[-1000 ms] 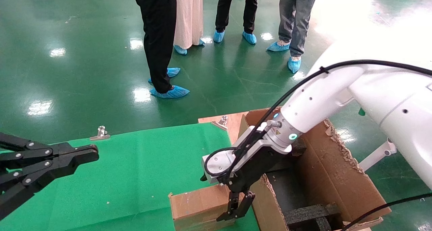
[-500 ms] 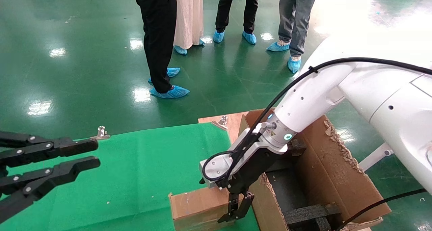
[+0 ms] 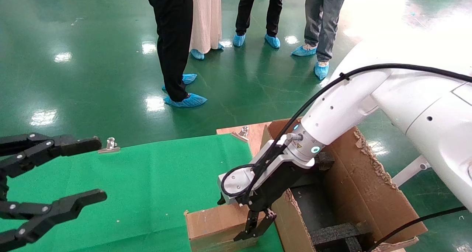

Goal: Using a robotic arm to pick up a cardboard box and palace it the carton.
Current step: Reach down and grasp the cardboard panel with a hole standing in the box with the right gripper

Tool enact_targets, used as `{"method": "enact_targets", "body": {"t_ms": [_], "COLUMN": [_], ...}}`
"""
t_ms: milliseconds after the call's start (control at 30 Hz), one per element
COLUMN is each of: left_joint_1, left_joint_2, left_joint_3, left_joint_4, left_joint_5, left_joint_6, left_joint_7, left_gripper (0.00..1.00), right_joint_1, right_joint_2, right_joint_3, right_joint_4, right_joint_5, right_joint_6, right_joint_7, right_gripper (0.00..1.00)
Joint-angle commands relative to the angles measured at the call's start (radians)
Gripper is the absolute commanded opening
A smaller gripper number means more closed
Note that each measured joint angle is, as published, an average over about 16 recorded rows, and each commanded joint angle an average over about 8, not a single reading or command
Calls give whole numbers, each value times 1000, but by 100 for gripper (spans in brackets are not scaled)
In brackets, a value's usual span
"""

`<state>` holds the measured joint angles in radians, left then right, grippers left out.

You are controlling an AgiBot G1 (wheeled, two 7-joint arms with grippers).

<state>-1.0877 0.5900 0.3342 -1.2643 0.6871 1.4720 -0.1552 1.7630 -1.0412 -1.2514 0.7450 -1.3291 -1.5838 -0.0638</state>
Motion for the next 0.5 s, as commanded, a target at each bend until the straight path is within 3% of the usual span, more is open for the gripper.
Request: {"method": "enact_targets", "body": {"t_ms": [33, 500], "left_joint_1": [0, 0], "left_joint_2": [0, 0], "left_joint_3": [0, 0], "left_joint_4": [0, 0], "left_joint_5": [0, 0], "left_joint_6": [0, 0], "left_joint_7": [0, 0], "left_gripper": [100, 100], "right_joint_1": [-1, -2], "right_joint_2": [1, 3], "right_joint_3": [1, 5], "right_joint_4": [1, 3], "right_joint_5": [0, 1], "right_joint_6": [0, 0], "right_joint_7": [1, 3], "right_gripper": [0, 0]}}
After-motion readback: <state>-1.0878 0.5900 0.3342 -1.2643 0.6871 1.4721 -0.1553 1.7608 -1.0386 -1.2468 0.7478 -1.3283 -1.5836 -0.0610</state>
